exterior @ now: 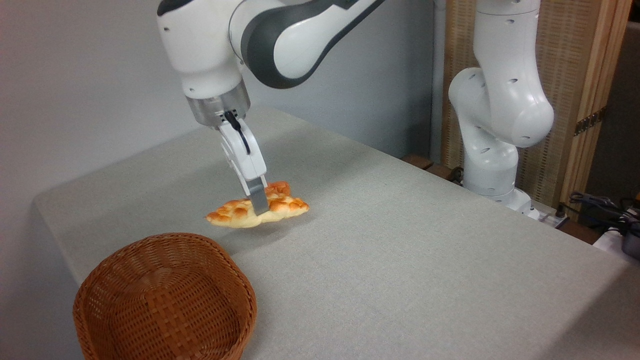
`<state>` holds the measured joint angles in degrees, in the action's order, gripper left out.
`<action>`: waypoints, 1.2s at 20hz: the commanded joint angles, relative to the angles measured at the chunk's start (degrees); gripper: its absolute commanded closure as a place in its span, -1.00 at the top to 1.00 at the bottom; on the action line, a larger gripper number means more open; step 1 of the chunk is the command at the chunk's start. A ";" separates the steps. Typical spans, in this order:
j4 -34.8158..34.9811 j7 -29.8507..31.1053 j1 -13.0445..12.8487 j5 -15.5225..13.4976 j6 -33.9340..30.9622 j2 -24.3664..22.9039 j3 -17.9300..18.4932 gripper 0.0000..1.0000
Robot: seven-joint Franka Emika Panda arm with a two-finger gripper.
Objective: Put bread into the basket
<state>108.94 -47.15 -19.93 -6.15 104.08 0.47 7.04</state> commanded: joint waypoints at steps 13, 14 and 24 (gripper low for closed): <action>-5.50 3.20 -0.11 -3.79 23.89 4.01 6.75 1.00; -5.50 3.20 -0.11 -3.79 23.98 4.01 7.19 1.00; -5.50 3.29 -0.11 -3.96 25.38 4.10 7.28 1.00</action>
<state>104.19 -44.53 -19.71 -9.03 128.94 4.31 13.81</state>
